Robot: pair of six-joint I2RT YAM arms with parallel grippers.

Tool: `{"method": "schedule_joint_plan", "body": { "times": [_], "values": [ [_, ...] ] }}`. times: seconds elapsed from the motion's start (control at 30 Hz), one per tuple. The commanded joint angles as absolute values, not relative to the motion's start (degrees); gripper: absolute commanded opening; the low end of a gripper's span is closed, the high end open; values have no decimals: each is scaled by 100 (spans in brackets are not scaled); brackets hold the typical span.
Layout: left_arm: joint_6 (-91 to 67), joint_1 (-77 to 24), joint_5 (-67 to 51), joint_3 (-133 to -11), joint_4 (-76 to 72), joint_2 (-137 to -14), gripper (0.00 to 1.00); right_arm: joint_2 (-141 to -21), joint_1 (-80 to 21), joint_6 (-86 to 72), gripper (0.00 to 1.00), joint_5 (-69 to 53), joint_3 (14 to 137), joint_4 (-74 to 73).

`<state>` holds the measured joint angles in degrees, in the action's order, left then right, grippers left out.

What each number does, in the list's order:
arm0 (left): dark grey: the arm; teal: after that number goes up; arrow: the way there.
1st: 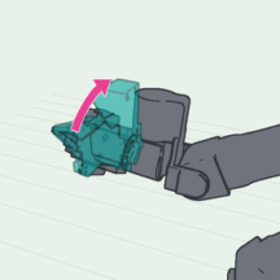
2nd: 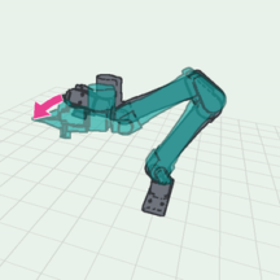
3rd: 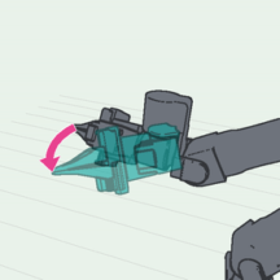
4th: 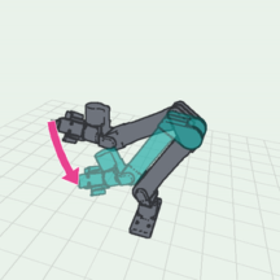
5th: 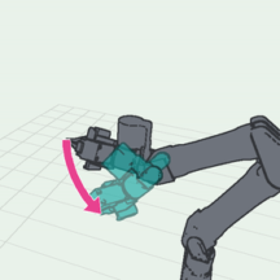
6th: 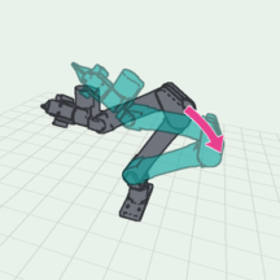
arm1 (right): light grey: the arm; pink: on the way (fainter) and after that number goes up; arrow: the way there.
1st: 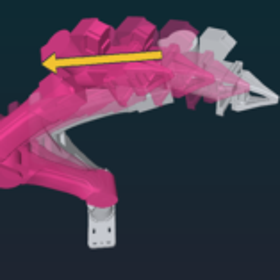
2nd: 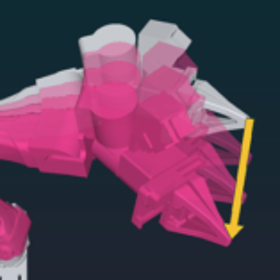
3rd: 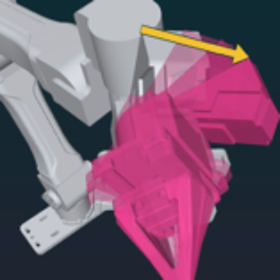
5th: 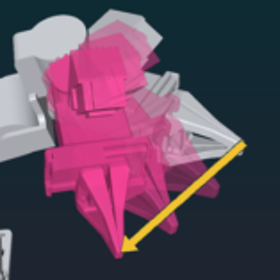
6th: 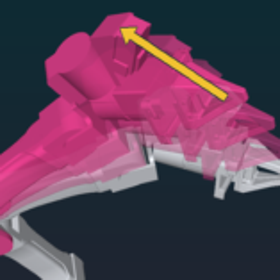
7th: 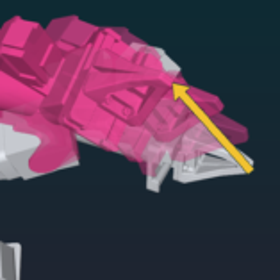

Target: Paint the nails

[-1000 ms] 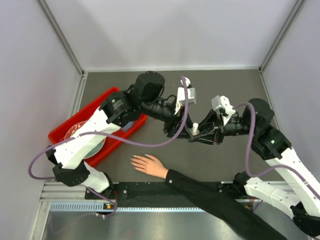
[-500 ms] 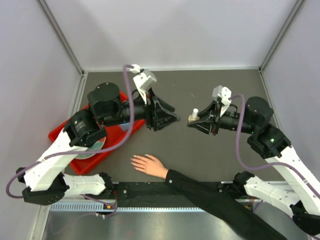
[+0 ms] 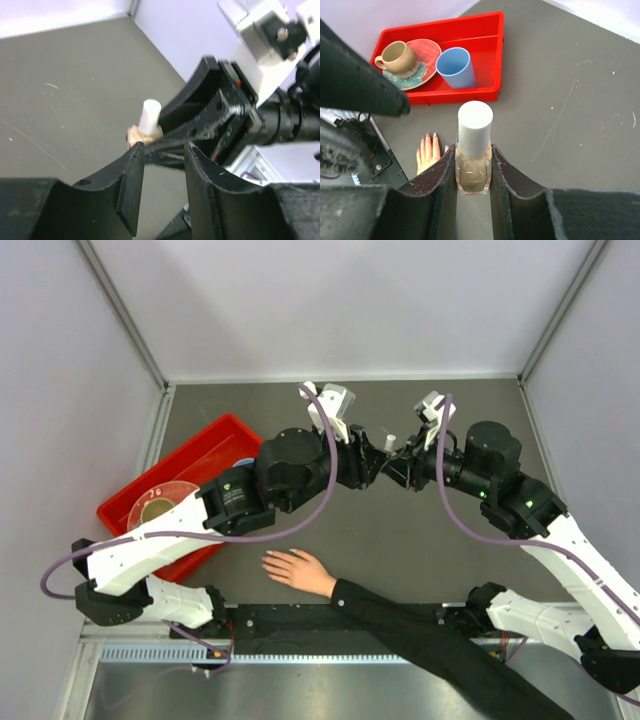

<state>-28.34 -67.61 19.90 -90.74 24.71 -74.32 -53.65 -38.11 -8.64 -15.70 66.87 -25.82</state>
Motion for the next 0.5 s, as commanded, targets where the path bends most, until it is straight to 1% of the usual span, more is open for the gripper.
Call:
{"method": "schedule_joint_plan", "body": {
  "times": [0.0, 0.17, 0.47],
  "values": [
    [-2593, -6812, 2646, -9132, 1618, -7418, 42, -5309, -3876, -949, 0, -1424, 6970, -2487],
    [-2531, -6812, 2593, -9237, 1521, -7611, 41, -5265, -3876, -984, 0, -1564, 6996, -2443],
    [-2444, -6812, 2180, -9509, 1828, -7875, 38, -5177, -3867, -1028, 0, -1722, 7022, -2452]
  ]
}}
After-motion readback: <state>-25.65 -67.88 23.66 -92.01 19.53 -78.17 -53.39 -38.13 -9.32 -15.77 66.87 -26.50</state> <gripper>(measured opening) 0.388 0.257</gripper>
